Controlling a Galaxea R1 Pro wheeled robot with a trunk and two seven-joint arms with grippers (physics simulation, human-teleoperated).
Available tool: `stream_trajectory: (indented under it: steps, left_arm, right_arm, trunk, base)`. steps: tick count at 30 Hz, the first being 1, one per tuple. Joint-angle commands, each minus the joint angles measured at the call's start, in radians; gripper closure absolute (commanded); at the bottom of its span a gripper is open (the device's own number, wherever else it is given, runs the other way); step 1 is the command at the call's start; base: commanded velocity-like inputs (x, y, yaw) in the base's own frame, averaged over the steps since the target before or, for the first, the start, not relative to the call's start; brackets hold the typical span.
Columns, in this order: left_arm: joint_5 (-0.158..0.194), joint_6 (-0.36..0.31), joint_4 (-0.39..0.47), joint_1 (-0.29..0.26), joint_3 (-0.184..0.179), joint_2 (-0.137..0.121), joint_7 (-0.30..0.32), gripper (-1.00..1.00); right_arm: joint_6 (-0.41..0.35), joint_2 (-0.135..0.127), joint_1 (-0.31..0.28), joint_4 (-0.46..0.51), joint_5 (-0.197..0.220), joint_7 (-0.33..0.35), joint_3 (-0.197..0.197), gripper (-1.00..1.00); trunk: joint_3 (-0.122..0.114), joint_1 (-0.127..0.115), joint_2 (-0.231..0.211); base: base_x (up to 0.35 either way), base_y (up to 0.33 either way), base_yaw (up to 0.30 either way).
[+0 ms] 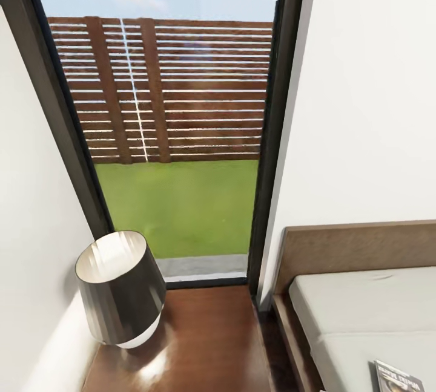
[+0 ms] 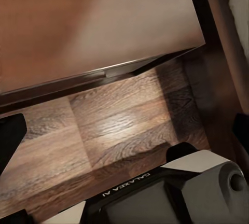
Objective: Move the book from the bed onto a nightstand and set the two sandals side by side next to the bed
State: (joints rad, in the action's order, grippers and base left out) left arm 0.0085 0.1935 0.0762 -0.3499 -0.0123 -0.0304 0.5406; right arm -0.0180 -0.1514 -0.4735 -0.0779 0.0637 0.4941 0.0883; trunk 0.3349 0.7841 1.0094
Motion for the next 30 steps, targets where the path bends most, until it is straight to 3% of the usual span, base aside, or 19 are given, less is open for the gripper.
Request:
stream_trajectory:
  steps: [1,30]
  left_arm:
    - [0.001,0.004,-0.001,-0.001,-0.001,0.000,0.002,-1.00]
    - [0.001,0.004,-0.001,0.000,-0.001,0.000,0.002,-1.00]
  right_arm:
    - [-0.002,-0.001,-0.001,-0.003,0.007,0.004,0.007,-1.00]
    - [-0.002,-0.001,-0.001,-0.003,0.007,0.003,0.007,-1.00]
  trunk:
    - [-0.002,-0.004,-0.006]
    - [-0.093,-0.115,-0.209]
  base:
    - [0.000,0.000,0.000]
    - [0.000,0.000,0.000]
